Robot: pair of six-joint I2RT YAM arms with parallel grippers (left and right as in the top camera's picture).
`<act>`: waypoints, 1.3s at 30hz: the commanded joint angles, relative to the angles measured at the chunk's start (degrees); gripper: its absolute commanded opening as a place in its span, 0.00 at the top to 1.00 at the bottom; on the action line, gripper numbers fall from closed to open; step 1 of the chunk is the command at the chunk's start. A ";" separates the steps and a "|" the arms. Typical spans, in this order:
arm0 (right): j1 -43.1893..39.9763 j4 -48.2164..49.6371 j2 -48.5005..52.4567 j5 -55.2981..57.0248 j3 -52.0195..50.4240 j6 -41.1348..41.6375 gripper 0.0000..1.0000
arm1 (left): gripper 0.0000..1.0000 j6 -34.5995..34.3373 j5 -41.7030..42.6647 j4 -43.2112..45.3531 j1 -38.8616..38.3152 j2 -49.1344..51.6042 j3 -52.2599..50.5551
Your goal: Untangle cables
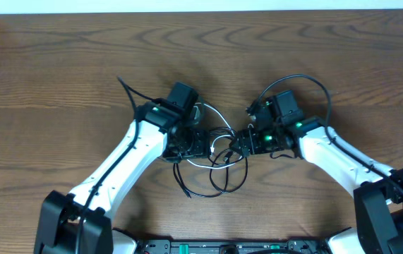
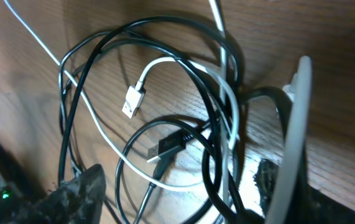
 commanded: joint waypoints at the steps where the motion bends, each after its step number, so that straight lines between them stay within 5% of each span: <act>1: 3.08 0.92 -0.61 5.81 -0.31 2.97 0.27 | 0.34 -1.62 -1.49 -0.02 -0.59 1.68 0.35; 9: 9.86 1.33 -0.61 19.45 -0.31 8.87 0.27 | 0.35 -7.02 -11.37 0.07 -0.61 4.83 -1.09; 22: 12.31 2.47 -0.61 26.77 -0.31 10.54 0.26 | 0.35 -7.37 -19.04 0.52 1.33 6.08 -2.40; 24: 11.76 4.37 -0.61 29.29 -0.31 10.54 0.20 | 0.35 -8.11 -18.99 0.33 3.19 6.08 -2.40; 29: 8.11 12.00 -0.63 15.21 -0.31 6.75 0.08 | 0.35 -7.56 -14.99 0.24 8.39 6.08 -2.45; 34: 4.46 16.70 -0.63 2.27 -0.31 1.92 0.25 | 0.35 -1.29 -7.93 -0.09 12.37 6.08 -2.45; 37: 2.16 16.02 -0.63 2.32 -0.31 1.97 0.61 | 0.35 4.24 -1.38 -0.11 14.10 6.08 -2.45; 39: 1.36 12.85 -0.63 2.69 -0.31 1.88 0.76 | 0.35 8.26 3.67 -0.11 14.36 6.08 -2.45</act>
